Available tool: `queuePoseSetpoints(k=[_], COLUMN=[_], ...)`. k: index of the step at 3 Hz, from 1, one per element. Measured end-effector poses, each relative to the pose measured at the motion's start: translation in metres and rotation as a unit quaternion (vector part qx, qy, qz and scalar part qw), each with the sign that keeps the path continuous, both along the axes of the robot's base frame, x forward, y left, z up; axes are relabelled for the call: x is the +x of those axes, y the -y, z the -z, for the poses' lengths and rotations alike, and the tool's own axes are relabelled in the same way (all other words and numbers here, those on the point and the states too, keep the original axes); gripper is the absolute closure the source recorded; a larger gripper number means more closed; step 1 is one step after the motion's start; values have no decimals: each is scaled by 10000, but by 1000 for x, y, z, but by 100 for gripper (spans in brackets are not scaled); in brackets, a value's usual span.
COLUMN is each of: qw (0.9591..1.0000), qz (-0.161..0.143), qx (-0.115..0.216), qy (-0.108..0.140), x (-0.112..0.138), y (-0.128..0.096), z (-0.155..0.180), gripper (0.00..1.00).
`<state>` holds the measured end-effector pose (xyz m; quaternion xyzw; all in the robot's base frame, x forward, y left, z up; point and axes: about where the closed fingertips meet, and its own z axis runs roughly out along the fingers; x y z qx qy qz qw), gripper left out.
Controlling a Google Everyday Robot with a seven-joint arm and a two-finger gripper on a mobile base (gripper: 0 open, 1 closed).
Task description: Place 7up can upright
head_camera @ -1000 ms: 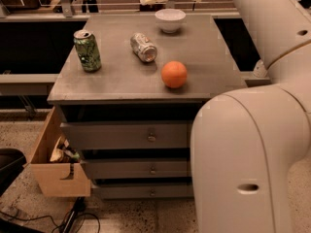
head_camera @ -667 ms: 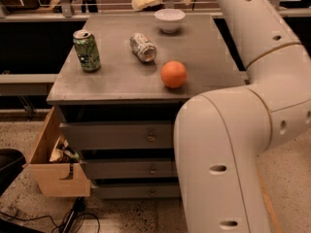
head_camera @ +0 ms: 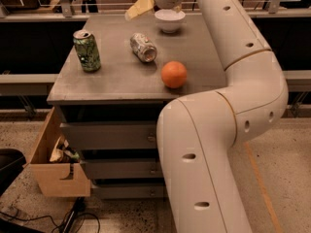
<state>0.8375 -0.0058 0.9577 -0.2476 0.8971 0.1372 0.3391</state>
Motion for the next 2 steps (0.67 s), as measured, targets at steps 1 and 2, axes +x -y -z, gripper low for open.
queuePoseSetpoints(k=[1,2], qw=[9989,9960], qz=[-90,-182], qx=[-414,-792], qy=[-196,-363], x=[-4,-9], y=[-9,-13], z=[15,29], gripper=[0,0])
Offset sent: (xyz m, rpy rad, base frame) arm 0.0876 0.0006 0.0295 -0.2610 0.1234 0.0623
